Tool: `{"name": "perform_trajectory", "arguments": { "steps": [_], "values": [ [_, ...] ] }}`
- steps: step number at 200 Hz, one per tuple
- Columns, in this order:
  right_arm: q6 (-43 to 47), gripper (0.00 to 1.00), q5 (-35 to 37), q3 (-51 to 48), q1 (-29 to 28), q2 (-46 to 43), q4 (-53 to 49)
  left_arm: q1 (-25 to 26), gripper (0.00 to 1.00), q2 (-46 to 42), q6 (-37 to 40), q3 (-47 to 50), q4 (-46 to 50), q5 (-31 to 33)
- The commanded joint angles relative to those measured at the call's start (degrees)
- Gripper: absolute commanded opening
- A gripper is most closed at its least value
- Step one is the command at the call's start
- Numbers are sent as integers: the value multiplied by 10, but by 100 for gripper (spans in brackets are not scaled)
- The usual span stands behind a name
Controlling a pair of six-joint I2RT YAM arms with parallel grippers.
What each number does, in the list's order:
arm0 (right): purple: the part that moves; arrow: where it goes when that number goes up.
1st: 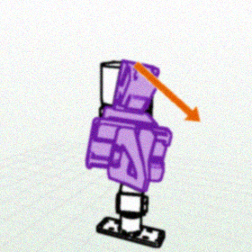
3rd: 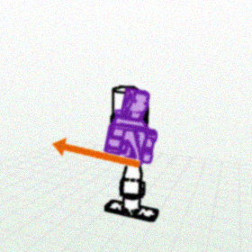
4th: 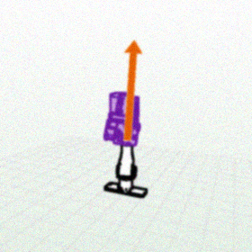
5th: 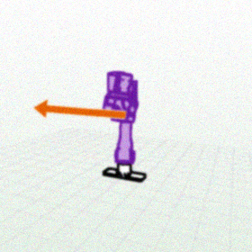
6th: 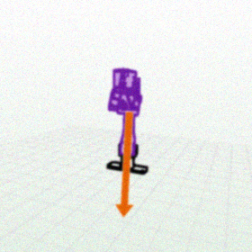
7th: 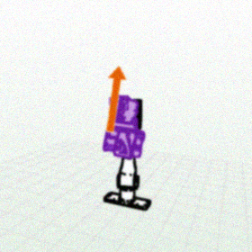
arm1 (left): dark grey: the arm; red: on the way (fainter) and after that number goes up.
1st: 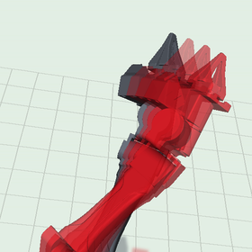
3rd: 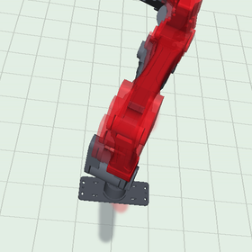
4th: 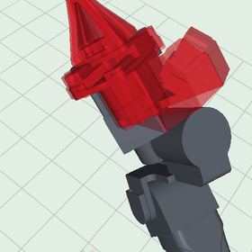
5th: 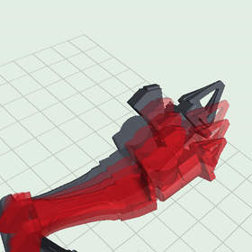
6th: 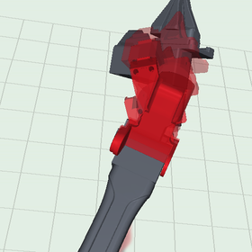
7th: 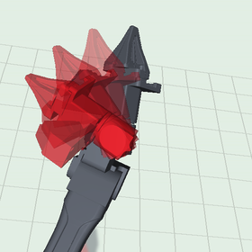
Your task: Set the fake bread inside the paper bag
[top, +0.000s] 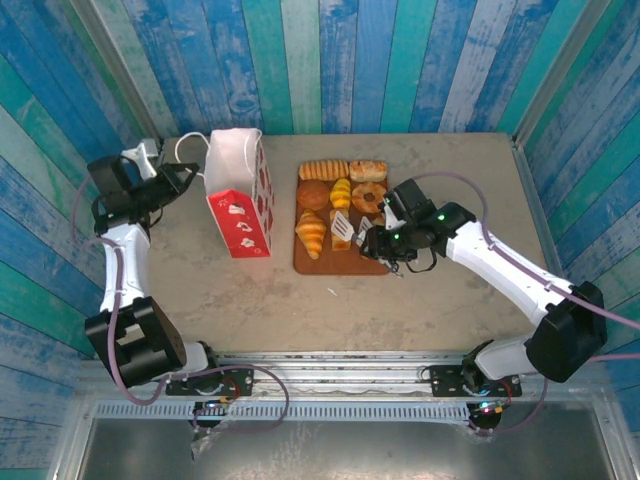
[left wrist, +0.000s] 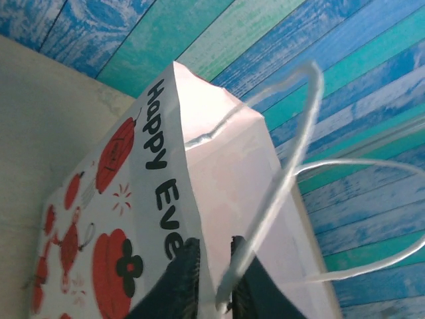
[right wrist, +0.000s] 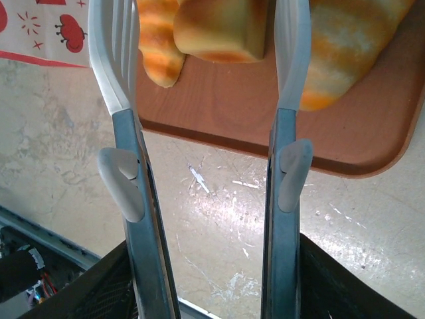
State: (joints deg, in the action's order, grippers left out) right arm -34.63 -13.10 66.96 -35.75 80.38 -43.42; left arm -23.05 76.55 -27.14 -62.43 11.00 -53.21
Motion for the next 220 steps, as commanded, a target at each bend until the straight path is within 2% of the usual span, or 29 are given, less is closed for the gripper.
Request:
{"name": "perform_trajectory", "arguments": {
  "steps": [1, 28, 146, 183, 220],
  "values": [
    [5, 57, -2, 13, -4, 11, 9, -1, 7, 13, 2, 2, -17, -20],
    [6, 58, 5, 16, -5, 23, 10, -1, 0, 11, 0, 2, -18, -19],
    [14, 57, 4, 48, -24, 95, 34, -1, 0, 6, -5, 6, -18, -21],
    [19, 47, 33, 61, -27, 99, 5, -2, 0, 0, -7, 15, -22, -17],
    [17, 23, 57, 55, -27, 55, 6, -1, 0, -7, -17, 21, -30, -17]
  ]
}}
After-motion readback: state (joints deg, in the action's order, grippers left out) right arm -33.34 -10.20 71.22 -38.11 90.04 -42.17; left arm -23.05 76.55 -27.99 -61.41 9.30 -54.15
